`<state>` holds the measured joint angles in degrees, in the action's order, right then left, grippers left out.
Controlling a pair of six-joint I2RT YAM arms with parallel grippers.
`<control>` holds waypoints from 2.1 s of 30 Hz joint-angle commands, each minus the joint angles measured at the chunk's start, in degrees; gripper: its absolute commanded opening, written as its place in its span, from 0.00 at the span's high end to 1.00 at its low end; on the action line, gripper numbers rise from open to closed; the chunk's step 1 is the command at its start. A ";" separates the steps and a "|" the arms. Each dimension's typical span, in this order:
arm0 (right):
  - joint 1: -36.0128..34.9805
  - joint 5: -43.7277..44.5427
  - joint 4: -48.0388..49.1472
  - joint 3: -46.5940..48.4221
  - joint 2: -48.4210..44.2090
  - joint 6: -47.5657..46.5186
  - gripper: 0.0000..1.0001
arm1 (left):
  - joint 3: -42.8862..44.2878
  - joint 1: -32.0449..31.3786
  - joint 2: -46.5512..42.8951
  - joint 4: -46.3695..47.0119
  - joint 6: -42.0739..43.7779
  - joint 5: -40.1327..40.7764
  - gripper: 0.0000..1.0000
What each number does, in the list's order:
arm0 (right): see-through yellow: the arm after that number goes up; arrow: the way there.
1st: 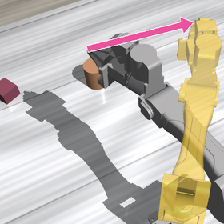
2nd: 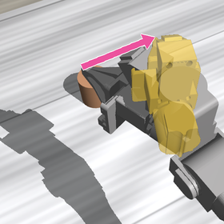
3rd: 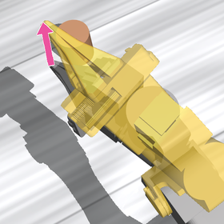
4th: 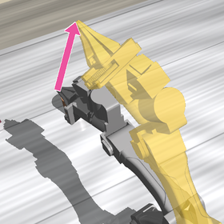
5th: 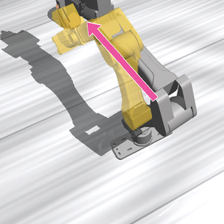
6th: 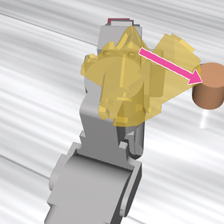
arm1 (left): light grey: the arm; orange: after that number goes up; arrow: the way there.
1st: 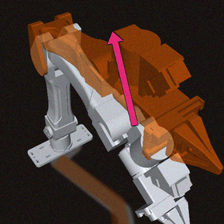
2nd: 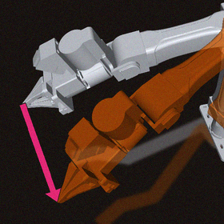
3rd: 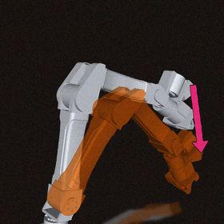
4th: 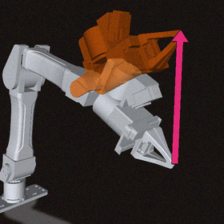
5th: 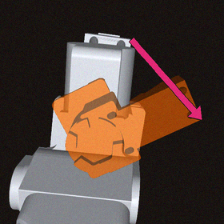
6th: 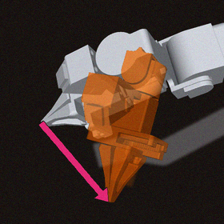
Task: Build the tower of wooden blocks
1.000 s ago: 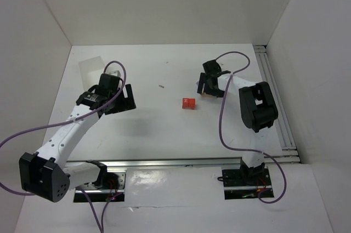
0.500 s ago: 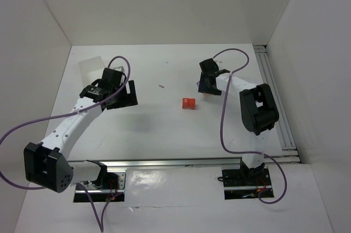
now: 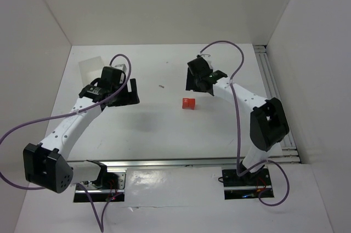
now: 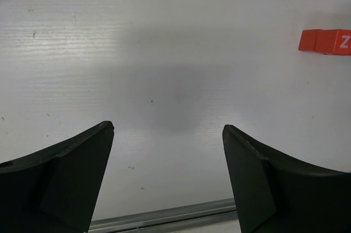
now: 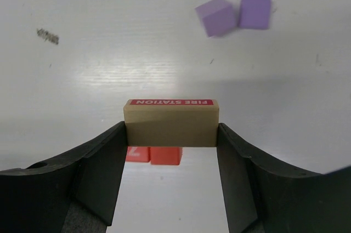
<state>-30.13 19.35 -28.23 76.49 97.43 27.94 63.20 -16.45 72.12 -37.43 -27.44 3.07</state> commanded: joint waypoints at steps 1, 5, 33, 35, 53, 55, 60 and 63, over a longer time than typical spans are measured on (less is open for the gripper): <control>-3.00 0.77 -1.83 2.35 -0.22 1.50 0.41 | -0.09 -0.16 -2.59 1.22 -0.95 -1.23 0.07; -4.85 2.00 -3.06 3.05 2.93 3.25 0.41 | -0.62 -0.16 -2.60 1.75 -0.95 -1.23 0.07; -7.84 2.79 -4.82 2.53 6.28 5.37 0.38 | -1.76 -0.16 -4.35 1.75 -0.95 -0.70 0.07; -7.84 2.79 -4.82 2.53 6.28 5.37 0.37 | -1.76 -0.16 -4.35 1.75 -0.95 -0.70 0.07; -7.84 2.79 -5.35 1.47 5.23 5.37 0.37 | -1.76 -0.16 -4.35 1.75 -0.95 -0.18 0.07; -7.84 2.79 -5.35 1.47 5.23 5.37 0.37 | -1.76 -0.16 -4.35 1.75 -0.95 -0.17 0.07; -7.84 2.79 -5.35 0.94 5.23 5.37 0.37 | -1.76 -0.16 -3.83 1.75 -0.95 -0.17 0.07; -7.84 2.79 -5.35 0.94 5.23 5.37 0.37 | -1.76 -0.16 -3.83 1.22 -0.95 -0.17 0.07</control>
<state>-37.50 20.97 -32.27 77.34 103.61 33.36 61.58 -16.45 69.47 -37.06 -27.44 2.68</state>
